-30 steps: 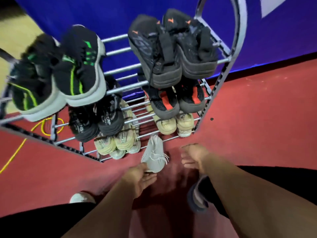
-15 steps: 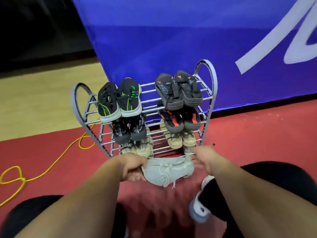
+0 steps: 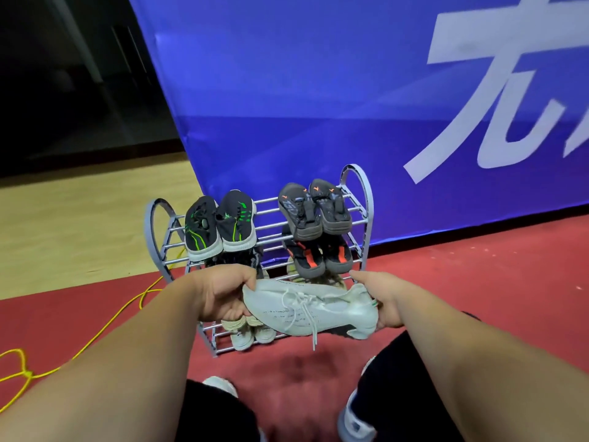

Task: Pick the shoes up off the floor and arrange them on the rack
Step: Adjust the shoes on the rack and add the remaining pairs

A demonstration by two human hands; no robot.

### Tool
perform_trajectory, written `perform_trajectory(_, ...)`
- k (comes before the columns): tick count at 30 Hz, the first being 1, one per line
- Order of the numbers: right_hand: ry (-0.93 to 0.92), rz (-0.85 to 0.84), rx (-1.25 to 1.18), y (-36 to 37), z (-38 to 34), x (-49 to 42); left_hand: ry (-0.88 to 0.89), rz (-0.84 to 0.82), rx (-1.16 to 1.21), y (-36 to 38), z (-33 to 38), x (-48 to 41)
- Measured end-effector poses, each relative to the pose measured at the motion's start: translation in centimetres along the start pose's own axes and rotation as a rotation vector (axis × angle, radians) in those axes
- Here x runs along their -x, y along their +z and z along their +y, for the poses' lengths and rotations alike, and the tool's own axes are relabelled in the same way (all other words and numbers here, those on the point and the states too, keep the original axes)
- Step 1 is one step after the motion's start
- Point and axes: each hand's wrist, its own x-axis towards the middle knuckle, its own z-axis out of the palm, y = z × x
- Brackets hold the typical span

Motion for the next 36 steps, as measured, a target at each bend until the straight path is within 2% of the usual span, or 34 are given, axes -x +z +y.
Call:
perform_trajectory(3, 0.026, -0.127, 0.111, -0.3, -0.1, 0.8, 0.022, 0.075, 0.028, -0.1, 0.5, 0.4)
perform_trajectory(7, -0.058, -0.146, 0.276, 0.3, -0.3, 2.1, 0.132, 0.153, 0.141, 0.3, 0.6, 0.2)
perform_trajectory(12, -0.082, -0.204, 0.346, 0.7, -0.1, 3.9, 0.227, 0.135, 0.415, 0.5, 0.3, -0.2)
perform_trajectory(16, -0.02, -0.294, 0.342, -0.2, 0.8, 4.4, 0.246, 0.118, 0.522, 1.1, -0.6, -1.8)
perform_trajectory(20, 0.028, -0.371, 0.331, -1.1, 2.1, 2.0, 0.168, 0.112, 0.552, 2.7, -2.8, -4.7)
perform_trajectory(23, 0.077, -0.419, 0.299, -1.1, 3.5, -0.5, 0.072, 0.083, 0.49, 4.1, -4.3, -7.4)
perform_trajectory(28, 0.151, -0.276, 0.343, -2.0, 6.2, -5.9, -0.092, 0.128, 0.328, 6.4, -5.9, -13.3)
perform_trajectory(31, 0.216, -0.239, 0.398, -2.3, 7.6, -8.6, -0.183, 0.069, 0.309, 8.0, -6.9, -16.5)
perform_trajectory(36, 0.267, -0.165, 0.297, -1.8, 9.7, -14.8, -0.356, -0.018, 0.236, 9.7, -8.9, -21.8)
